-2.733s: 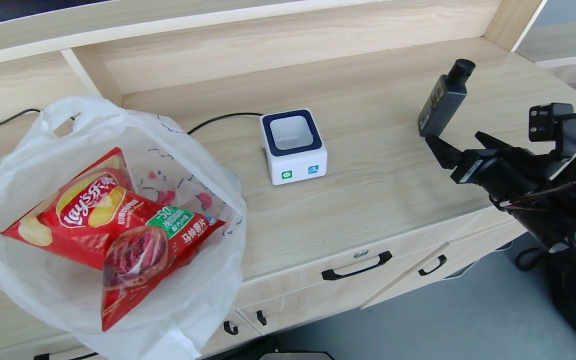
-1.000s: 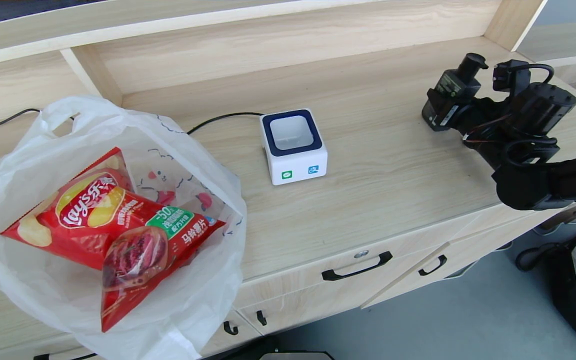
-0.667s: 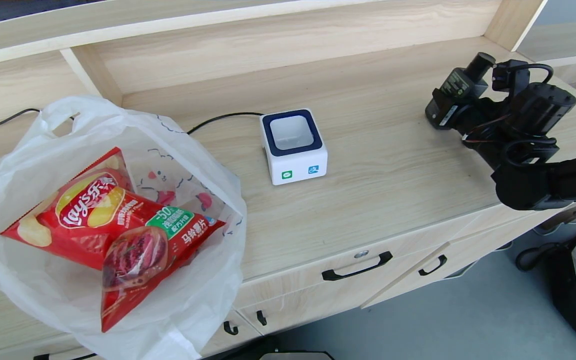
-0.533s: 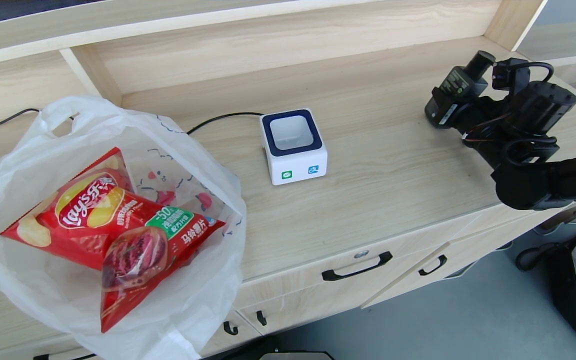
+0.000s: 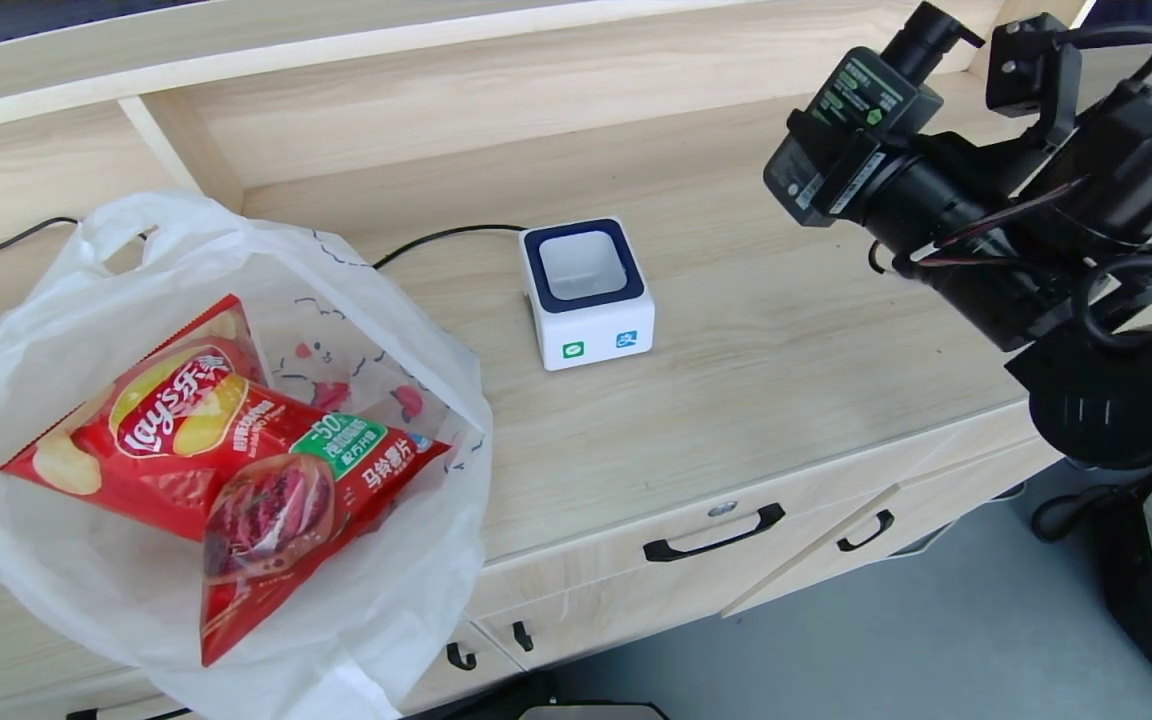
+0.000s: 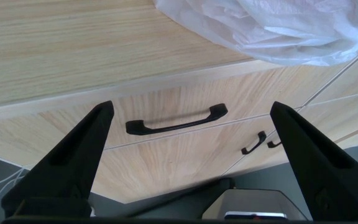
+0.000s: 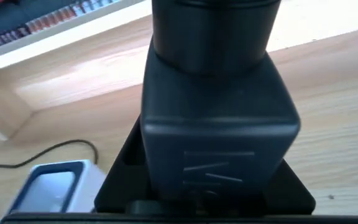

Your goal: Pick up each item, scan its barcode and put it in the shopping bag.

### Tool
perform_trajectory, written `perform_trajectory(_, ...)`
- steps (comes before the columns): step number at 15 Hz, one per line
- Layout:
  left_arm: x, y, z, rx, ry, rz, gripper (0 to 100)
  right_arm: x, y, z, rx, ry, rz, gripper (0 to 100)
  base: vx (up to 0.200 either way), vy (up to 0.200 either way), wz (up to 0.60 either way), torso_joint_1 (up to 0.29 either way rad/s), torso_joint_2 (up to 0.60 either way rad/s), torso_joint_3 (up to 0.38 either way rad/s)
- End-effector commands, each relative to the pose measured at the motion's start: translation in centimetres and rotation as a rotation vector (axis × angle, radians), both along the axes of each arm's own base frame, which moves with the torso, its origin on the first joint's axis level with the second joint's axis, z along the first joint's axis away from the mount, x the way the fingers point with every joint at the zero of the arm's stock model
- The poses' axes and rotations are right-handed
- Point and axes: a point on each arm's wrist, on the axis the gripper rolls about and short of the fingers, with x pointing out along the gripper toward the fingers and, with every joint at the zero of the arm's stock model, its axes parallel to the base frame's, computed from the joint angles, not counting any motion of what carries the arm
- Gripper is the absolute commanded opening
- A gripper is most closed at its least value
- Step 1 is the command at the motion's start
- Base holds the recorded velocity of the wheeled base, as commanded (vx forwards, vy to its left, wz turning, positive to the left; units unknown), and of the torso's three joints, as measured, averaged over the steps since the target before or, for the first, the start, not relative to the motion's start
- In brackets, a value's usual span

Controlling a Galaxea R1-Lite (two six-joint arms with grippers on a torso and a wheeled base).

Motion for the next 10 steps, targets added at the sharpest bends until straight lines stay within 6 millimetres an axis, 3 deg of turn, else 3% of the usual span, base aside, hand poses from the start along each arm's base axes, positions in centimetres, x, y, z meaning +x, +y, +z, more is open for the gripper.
perform_trajectory(1,0.0,0.0,0.0,0.001,0.002,0.0,100,-8.5,2.9,3.2,0.132,-0.02,0.209,0,0.0,0.0,0.0,0.0,0.0,0.0)
perform_trajectory(5,0.0,0.0,0.0,0.004,0.002,0.0,100,-13.6,6.2,3.6,0.289,0.084,0.5,0,0.0,0.0,0.0,0.0,0.0,0.0)
perform_trajectory(10,0.0,0.0,0.0,0.003,0.003,0.0,100,-17.7,8.9,2.5,0.265,0.146,0.676,0,0.0,0.0,0.0,0.0,0.0,0.0)
